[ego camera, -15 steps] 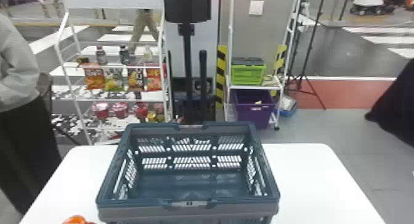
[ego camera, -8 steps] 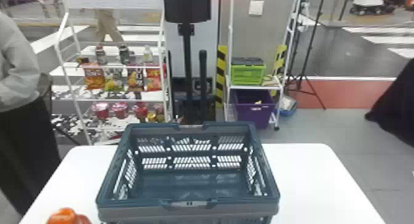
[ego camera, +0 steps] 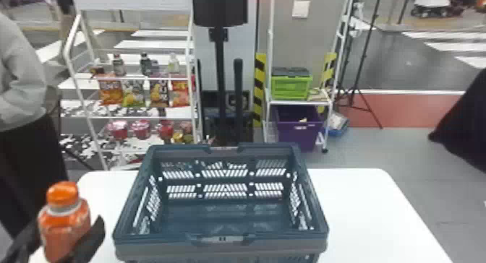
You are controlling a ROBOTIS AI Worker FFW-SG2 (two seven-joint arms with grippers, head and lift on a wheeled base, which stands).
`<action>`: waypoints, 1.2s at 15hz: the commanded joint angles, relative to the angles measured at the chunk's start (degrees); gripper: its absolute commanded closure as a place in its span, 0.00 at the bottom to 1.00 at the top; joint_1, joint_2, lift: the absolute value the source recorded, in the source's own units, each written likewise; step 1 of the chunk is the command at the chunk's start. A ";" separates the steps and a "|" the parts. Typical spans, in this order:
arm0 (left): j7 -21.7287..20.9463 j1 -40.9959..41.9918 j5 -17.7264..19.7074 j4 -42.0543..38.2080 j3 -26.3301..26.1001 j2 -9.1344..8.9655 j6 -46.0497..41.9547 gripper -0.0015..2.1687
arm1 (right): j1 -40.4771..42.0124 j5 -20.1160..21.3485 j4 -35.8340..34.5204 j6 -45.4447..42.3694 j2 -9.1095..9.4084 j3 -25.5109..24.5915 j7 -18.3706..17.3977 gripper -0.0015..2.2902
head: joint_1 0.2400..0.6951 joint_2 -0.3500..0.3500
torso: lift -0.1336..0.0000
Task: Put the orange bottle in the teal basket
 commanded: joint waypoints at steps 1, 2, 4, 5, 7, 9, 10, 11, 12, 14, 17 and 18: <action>-1.50 -7.75 -0.39 -0.88 1.33 4.02 9.91 0.86 | 0.79 0.08 0.50 -1.88 0.05 -0.02 -1.19 0.05 | 0.57 0.50 | 1.00; -3.08 -11.88 -0.30 -0.79 1.24 5.87 16.59 0.86 | 0.79 -0.01 0.76 -2.58 0.05 -0.20 -1.19 0.05 | 0.57 0.50 | 1.00; -5.72 -18.82 -0.57 1.15 -0.34 8.68 22.04 0.86 | 1.32 -0.01 0.93 -4.87 0.05 -0.55 -1.28 0.05 | 0.57 0.50 | 1.00; -7.48 -22.69 -0.74 3.34 -2.01 10.18 24.15 0.86 | 1.40 0.08 0.93 -5.04 0.05 -0.90 -1.28 0.05 | 0.57 0.50 | 1.00; -11.52 -29.54 -2.59 8.35 -7.02 12.55 24.68 0.86 | 1.67 0.26 0.67 -5.92 0.05 -1.43 -1.28 0.05 | 0.57 0.50 | 1.00; -17.06 -35.87 -4.79 13.80 -12.30 14.75 24.68 0.86 | 1.67 0.35 0.93 -7.51 0.05 -1.86 -1.28 0.05 | 0.57 0.50 | 1.00; -19.78 -40.44 -5.84 17.76 -16.69 16.06 24.68 0.86 | 1.67 0.35 1.29 -7.68 0.05 -2.04 -1.19 0.05 | 0.57 0.50 | 1.00; -22.60 -44.66 -7.33 21.89 -20.73 17.21 24.68 0.86 | 1.49 0.26 1.73 -8.21 0.05 -2.22 -1.28 0.05 | 0.57 0.50 | 1.00; -24.71 -48.44 -8.04 25.23 -24.42 17.82 24.68 0.86 | 1.49 0.26 1.90 -8.74 0.05 -2.57 -1.28 0.05 | 0.57 0.50 | 1.00; -29.19 -56.96 -7.95 34.72 -32.33 19.05 24.50 0.86 | 1.76 0.17 2.34 -9.61 0.05 -3.18 -1.28 0.05 | 0.57 0.50 | 1.00; -34.90 -65.14 -9.44 46.76 -40.42 18.09 23.97 0.86 | 2.37 -0.53 4.01 -12.43 0.05 -4.06 -1.28 0.05 | 0.57 0.50 | 1.00; -37.36 -66.98 -10.15 50.63 -41.47 16.86 23.62 0.86 | 2.37 -0.71 4.63 -12.95 0.05 -4.15 -1.28 0.05 | 0.57 0.50 | 1.00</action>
